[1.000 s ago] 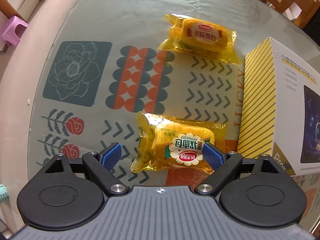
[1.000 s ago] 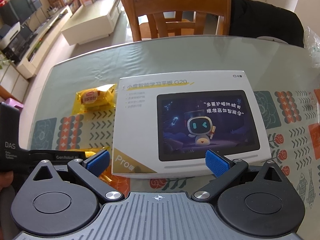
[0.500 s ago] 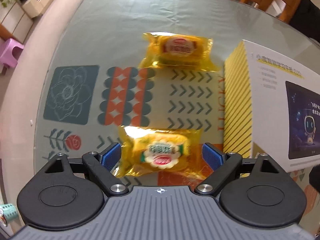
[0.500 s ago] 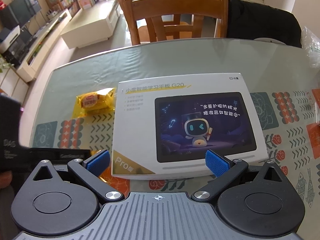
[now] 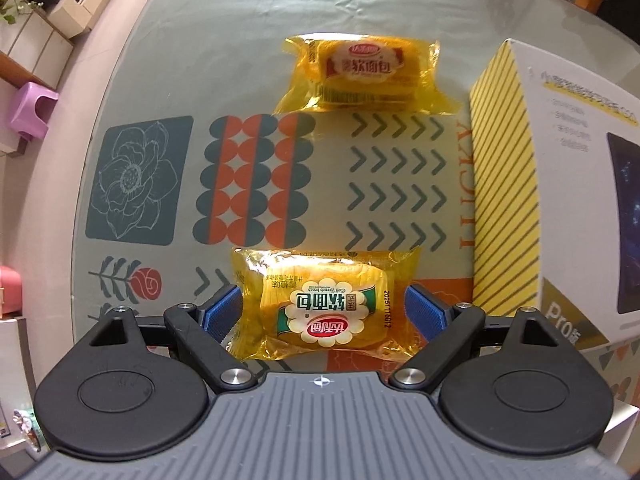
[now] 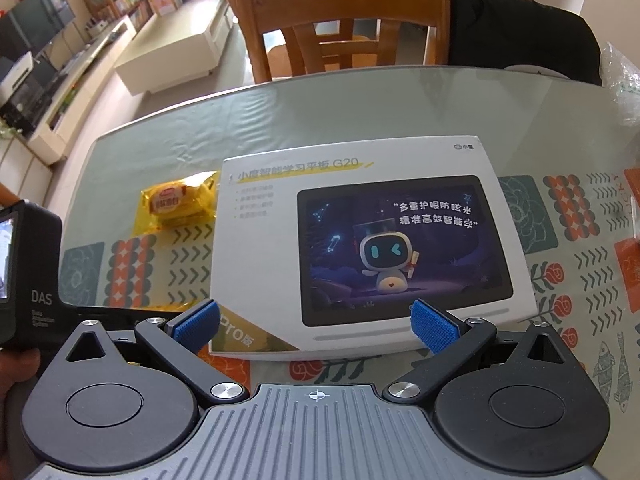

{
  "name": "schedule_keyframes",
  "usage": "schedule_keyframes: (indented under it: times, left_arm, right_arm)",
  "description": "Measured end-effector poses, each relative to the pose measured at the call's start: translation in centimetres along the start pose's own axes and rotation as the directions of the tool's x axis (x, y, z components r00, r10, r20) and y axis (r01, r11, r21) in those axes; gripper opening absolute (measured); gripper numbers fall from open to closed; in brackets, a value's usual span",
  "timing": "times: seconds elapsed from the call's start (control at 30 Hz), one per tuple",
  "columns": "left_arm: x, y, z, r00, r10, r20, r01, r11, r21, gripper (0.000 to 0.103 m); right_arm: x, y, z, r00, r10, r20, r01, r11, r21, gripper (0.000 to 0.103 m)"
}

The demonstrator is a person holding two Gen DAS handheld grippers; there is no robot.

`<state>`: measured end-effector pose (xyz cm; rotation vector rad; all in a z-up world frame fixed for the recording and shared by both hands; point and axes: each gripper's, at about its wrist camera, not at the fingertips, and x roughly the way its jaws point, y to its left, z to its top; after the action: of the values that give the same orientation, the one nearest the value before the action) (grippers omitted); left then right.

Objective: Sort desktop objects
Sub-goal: 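Close the left gripper on the yellow bread packet, then lift the yellow bread packet with the left gripper toward the white box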

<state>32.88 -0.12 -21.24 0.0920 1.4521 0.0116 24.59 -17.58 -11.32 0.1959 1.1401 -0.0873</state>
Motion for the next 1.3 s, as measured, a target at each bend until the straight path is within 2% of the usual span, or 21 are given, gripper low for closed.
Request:
schedule_keyframes:
  times: [0.27,0.77,0.97,1.3]
  left_arm:
    - [1.3,0.0,-0.1,1.0,0.021,0.002,-0.021,1.0,-0.001,0.103]
    - [2.4,1.2,-0.4,0.998,-0.056,-0.015,0.054,0.996,-0.064,0.103]
    - [2.4,1.4,-0.9,0.998,-0.059,-0.003,0.058,0.994,-0.093,0.103]
    - [2.4,1.9,-0.9,0.997,-0.068,-0.037,0.064,0.993,-0.101,0.103]
  right_arm:
    - [0.7,0.3,0.3,1.0,0.008,-0.007,-0.008,1.0,-0.008,0.103]
    - [1.2,0.4,0.5,1.0,0.012,-0.014,-0.012,1.0,-0.006,0.103]
    - [1.4,0.4,0.6,1.0,0.012,-0.015,-0.012,1.0,-0.006,0.103]
    - [0.9,0.5,0.5,1.0,0.014,-0.015,-0.015,1.0,-0.007,0.103]
